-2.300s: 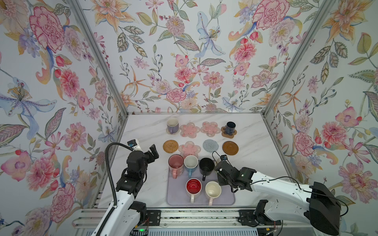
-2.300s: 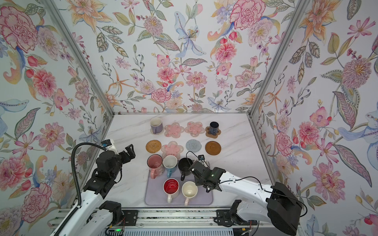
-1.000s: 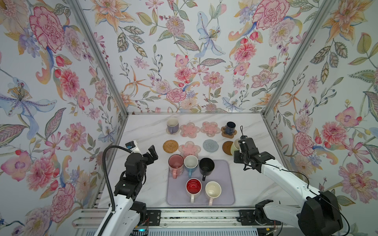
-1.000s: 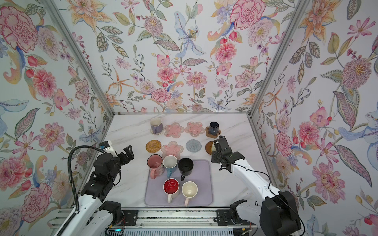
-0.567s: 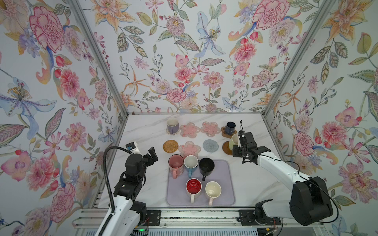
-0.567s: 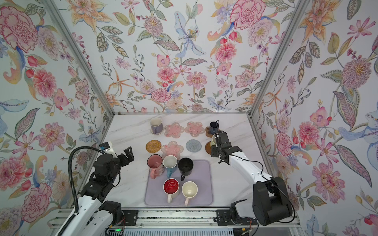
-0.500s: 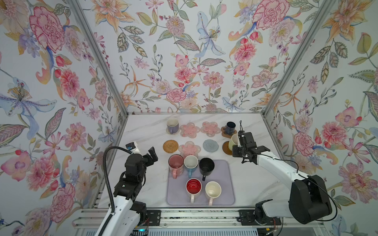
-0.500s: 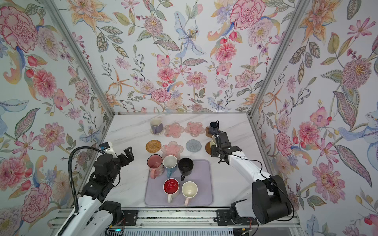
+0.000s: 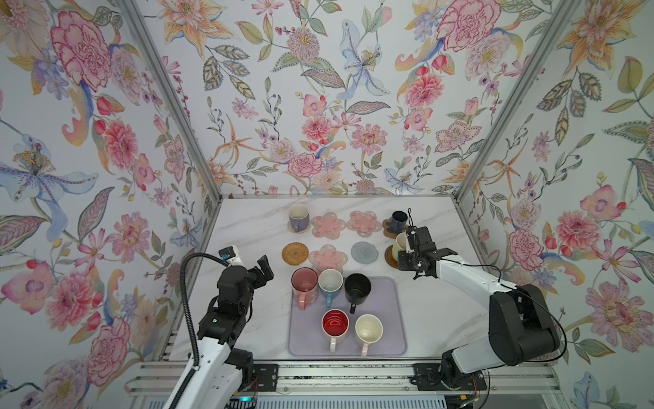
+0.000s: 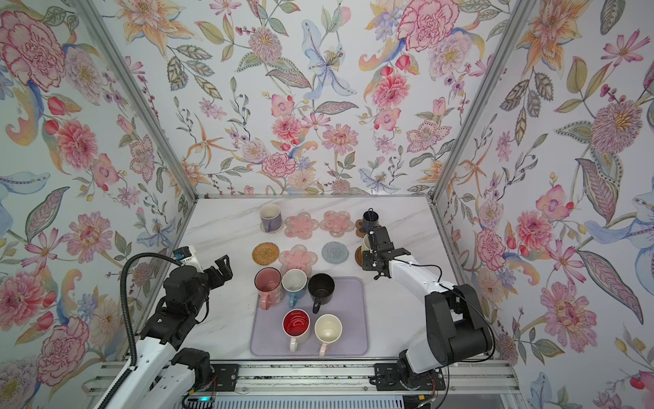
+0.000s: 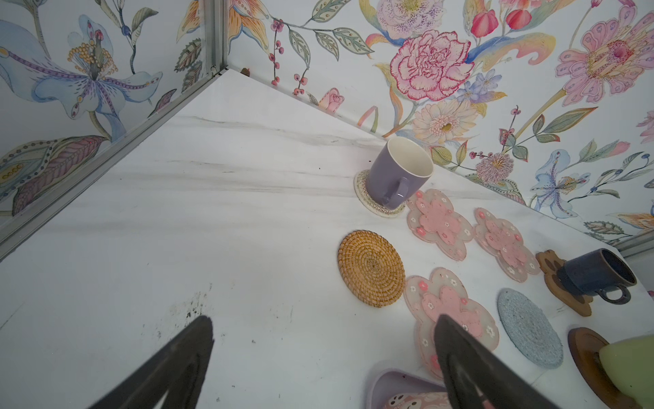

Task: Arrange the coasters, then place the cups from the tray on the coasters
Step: 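Carry the green-handled mug beyond the tray and lower it onto the brown wooden coaster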

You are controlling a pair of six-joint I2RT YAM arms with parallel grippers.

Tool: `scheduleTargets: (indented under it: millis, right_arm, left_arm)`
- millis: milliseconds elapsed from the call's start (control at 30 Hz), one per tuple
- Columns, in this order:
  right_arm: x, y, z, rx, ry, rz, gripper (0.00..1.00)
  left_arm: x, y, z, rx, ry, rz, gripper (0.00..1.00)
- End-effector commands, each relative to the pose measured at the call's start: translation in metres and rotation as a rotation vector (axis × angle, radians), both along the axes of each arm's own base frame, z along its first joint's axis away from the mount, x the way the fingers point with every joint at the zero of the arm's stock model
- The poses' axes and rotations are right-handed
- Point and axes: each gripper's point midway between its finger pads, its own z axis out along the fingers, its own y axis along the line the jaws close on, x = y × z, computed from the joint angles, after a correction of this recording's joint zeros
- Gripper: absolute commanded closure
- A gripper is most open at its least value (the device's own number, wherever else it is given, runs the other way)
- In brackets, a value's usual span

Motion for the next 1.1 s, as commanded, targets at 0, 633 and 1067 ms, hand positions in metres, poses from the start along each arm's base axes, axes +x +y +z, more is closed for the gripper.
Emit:
scheduleTargets:
  millis: [0,633,1067]
  right_arm:
    - [0.026,0.002,0.024,0.005,-0.103,-0.007,1.00]
    - [0.028,0.001,0.014,-0.015,-0.082,-0.011,1.00]
    - [0.026,0.001,0.007,-0.017,-0.053,-0.007,1.00]
  left_arm:
    - [-0.001,0.000,0.003,0.013,0.001,-0.011,0.01]
    - [-0.001,-0.001,0.002,0.012,-0.003,-0.016,0.01]
    - [-0.002,0.000,0.002,0.013,-0.001,-0.012,0.01]
